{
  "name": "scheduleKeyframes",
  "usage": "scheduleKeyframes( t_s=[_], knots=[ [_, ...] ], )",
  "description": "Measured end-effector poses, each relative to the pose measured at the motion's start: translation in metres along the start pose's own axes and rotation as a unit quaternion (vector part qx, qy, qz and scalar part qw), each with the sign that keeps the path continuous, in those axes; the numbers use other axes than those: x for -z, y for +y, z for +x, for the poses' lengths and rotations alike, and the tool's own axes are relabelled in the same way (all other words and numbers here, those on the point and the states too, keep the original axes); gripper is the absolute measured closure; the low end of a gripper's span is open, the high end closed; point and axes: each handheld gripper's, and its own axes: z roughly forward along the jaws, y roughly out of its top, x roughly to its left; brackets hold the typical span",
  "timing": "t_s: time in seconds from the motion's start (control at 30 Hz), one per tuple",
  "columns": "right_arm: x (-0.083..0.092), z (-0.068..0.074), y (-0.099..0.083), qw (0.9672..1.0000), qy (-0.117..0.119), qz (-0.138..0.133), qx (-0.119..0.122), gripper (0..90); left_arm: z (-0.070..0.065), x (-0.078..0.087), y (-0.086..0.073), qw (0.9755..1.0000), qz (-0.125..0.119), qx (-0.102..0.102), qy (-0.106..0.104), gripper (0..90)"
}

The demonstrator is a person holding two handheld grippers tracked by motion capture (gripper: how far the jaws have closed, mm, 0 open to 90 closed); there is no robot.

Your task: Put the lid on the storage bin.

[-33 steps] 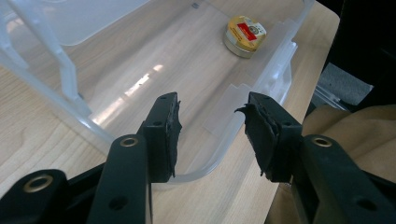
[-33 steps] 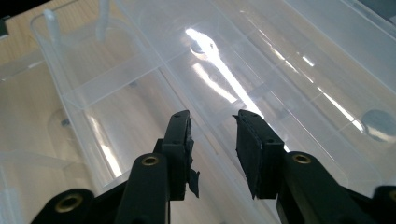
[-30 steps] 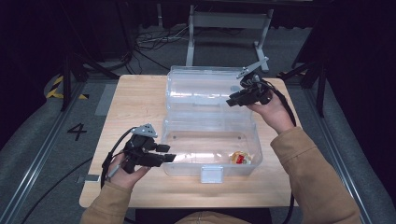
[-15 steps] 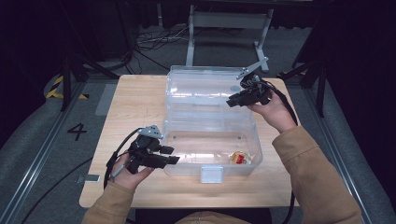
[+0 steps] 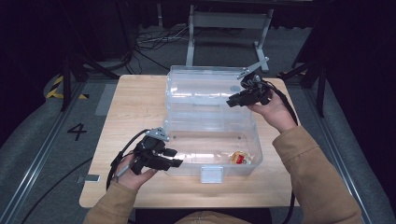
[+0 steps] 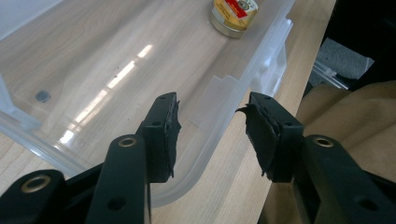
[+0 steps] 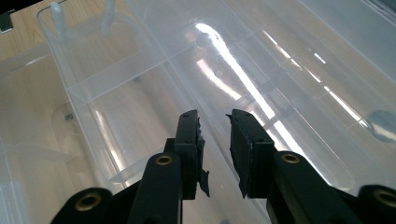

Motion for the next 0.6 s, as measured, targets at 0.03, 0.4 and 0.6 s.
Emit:
scheduleKeyframes(
  t_s=[0.03, 0.4, 0.6],
  knots=[
    [0.0, 0.0, 0.0, 1.0, 0.0, 0.0, 0.0, 72.9, 0.0, -0.001, 0.0, 1.0, 0.004, -0.002, -0.002, 55.2],
    [0.0, 0.0, -0.001, 1.0, 0.0, -0.001, 0.0, 72.9, -0.005, -0.016, 0.001, 0.9986, 0.049, -0.019, -0.005, 60.4],
    [0.0, 0.0, -0.001, 1.0, 0.002, -0.003, -0.003, 72.9, -0.007, -0.022, 0.001, 0.9978, 0.061, -0.026, -0.002, 62.1]
  ],
)
